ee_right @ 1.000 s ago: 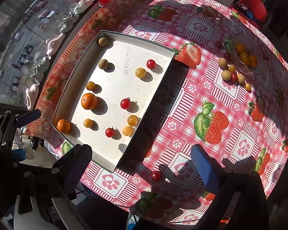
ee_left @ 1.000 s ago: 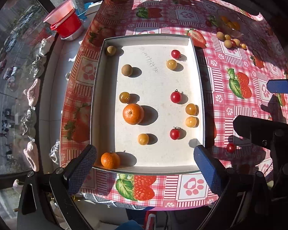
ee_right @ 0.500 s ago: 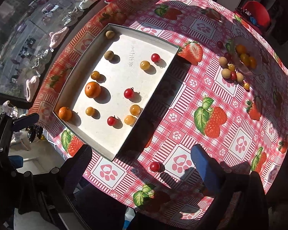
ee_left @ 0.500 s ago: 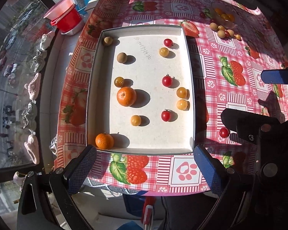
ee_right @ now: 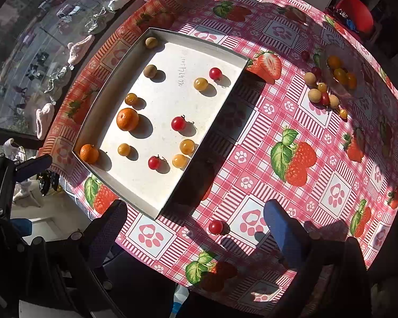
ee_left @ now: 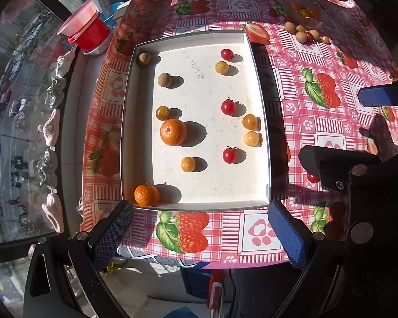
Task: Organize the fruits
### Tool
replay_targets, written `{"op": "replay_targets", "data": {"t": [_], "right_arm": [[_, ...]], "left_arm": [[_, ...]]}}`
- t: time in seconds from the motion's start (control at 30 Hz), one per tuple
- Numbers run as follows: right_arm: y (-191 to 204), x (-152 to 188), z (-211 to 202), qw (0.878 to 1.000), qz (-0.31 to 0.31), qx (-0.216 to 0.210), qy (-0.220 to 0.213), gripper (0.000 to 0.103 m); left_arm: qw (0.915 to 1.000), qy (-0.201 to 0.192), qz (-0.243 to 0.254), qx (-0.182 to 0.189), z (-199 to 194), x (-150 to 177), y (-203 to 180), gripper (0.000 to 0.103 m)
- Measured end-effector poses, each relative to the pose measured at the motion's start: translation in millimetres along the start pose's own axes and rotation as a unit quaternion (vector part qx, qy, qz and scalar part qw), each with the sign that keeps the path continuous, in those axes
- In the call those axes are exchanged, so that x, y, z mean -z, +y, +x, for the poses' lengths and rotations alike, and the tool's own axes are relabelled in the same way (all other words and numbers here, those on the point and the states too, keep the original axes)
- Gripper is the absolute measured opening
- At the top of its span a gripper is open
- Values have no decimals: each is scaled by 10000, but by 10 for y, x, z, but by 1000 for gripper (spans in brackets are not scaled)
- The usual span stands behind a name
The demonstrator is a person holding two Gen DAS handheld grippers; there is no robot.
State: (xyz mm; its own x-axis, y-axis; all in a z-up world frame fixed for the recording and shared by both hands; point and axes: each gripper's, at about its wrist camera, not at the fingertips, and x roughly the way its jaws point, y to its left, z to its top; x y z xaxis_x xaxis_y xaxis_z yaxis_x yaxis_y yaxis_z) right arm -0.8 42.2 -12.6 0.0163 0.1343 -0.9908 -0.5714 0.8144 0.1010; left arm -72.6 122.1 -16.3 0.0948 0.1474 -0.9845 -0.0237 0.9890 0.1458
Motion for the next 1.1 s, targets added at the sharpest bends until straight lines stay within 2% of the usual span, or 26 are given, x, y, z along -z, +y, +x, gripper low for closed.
{"op": "replay_targets", "data": {"t": [0.4,1.1], "right_arm": [[64,7,40,9998,-157,34,67,103],[75,3,14,9999,-161,7,-15,103]], "left_arm": [[9998,128,-172,46,59,32,75,101],[9999,107,-35,33,84,18,61,101]]}}
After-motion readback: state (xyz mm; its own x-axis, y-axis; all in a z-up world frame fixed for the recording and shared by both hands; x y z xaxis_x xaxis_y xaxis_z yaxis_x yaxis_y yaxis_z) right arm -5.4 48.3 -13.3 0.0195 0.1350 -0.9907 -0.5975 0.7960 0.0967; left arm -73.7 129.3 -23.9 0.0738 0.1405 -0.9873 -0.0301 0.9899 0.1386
